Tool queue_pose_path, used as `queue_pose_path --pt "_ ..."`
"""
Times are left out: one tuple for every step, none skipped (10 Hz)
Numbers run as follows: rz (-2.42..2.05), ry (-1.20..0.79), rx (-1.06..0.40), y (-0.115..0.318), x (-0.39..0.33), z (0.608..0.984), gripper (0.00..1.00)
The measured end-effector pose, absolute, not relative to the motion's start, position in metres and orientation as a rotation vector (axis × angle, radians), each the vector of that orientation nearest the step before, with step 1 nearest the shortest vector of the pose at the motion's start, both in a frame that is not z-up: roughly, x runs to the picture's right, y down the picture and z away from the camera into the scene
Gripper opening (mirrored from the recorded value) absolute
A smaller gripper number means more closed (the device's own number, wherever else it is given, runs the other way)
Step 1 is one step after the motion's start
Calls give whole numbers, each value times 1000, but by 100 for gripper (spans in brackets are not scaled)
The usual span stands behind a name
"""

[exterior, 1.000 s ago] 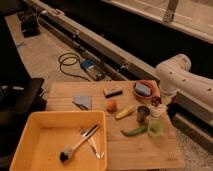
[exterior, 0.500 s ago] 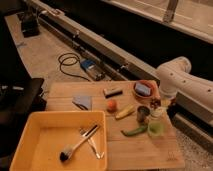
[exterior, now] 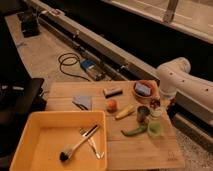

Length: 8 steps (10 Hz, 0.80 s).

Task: Place grapes in paper cup

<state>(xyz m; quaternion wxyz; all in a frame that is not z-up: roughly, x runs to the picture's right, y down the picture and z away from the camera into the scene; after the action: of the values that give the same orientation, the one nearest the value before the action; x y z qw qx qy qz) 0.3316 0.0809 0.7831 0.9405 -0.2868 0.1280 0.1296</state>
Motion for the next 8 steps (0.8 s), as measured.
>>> queue_pose_path --pt "264 262 -589 82 333 784 59" --pt "266 262 -591 82 334 784 68" --pt "265 266 -594 83 335 785 71" --pt "262 266 -594 82 334 786 71" --pt "260 267 -595 82 334 786 71" --pt "260 270 -595 83 334 785 71" --pt "262 273 -595 83 336 784 71" --pt "264 275 -592 82 337 782 71"
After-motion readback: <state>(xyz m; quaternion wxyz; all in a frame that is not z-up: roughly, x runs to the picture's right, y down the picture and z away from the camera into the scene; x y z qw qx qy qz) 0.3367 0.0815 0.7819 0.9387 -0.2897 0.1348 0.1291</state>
